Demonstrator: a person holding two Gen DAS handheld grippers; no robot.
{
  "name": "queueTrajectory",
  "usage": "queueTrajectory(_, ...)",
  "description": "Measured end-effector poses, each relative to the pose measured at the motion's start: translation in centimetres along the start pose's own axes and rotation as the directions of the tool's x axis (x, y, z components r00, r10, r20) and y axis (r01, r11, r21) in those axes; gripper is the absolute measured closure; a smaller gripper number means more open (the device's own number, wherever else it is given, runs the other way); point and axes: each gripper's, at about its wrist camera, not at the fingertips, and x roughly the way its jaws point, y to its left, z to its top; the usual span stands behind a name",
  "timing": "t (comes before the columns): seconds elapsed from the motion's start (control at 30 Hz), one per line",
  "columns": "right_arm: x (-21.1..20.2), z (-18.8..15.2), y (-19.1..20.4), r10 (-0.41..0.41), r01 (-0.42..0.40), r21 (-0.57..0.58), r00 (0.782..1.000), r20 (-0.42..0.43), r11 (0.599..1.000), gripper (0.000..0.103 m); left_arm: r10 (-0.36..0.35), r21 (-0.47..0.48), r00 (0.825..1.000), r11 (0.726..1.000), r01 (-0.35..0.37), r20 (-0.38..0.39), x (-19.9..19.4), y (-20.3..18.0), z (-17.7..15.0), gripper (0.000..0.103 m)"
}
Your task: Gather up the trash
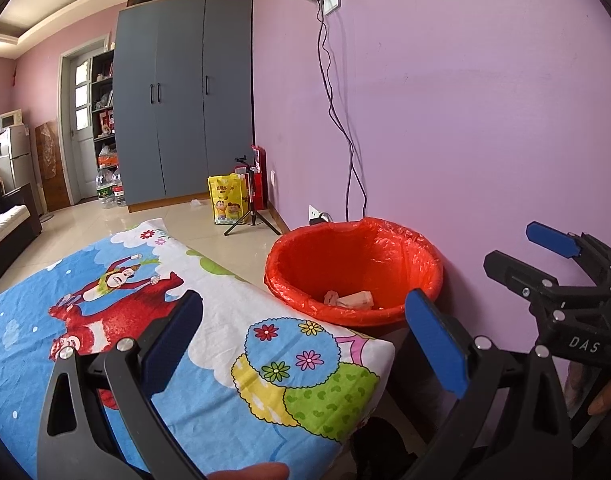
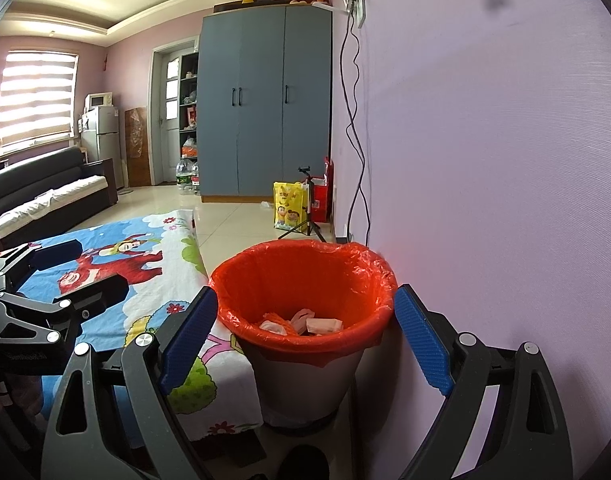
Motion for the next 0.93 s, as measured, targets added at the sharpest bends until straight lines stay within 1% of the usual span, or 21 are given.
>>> queueTrajectory(0.2, -0.3, 0.0, -0.2, 0.000, 0.000, 0.012, 1.000, 0.003, 1.000, 0.019, 0.009, 0.003, 1.000, 1.000, -0.009, -0.008, 0.4, -0.2, 0.0, 0.005)
queueTrajectory(0.3, -0.3, 0.0, -0.3, 0.002, -0.002, 0.016, 1.000, 0.004, 1.000, 0.019, -0.003, -0.007, 1.000, 1.000, 0.002, -0.016, 0.5, 0.0, -0.1, 0.005)
queueTrajectory(0.4, -0.3, 0.0, -0.3, 0.002, -0.002, 0.018, 1.000, 0.003, 1.000, 0.019, 0.007, -0.007, 1.000, 1.000, -0.007, -0.018, 0.8, -0.1, 0.1, 0.005)
queueTrajectory(0.57, -0.4, 0.0, -0.3, 0.003, -0.004, 0.019, 1.000, 0.003, 1.000, 0.019, 0.032, -0.020, 0.999, 0.999, -0.033, -0.013, 0.9, 0.2, 0.1, 0.005)
queueTrajectory(0.77, -0.5, 0.1, -0.3, 0.001, -0.001, 0.020, 1.000, 0.003, 1.000, 0.019, 0.027, -0.053, 1.000, 0.998, -0.027, -0.005, 0.9, 0.6, 0.2, 0.005)
queueTrajectory(0.93, -0.5, 0.2, -0.3, 0.002, -0.002, 0.021, 1.000, 0.001, 1.000, 0.019, 0.032, -0.060, 0.999, 0.998, -0.032, 0.000, 0.9, 0.8, 0.3, 0.005)
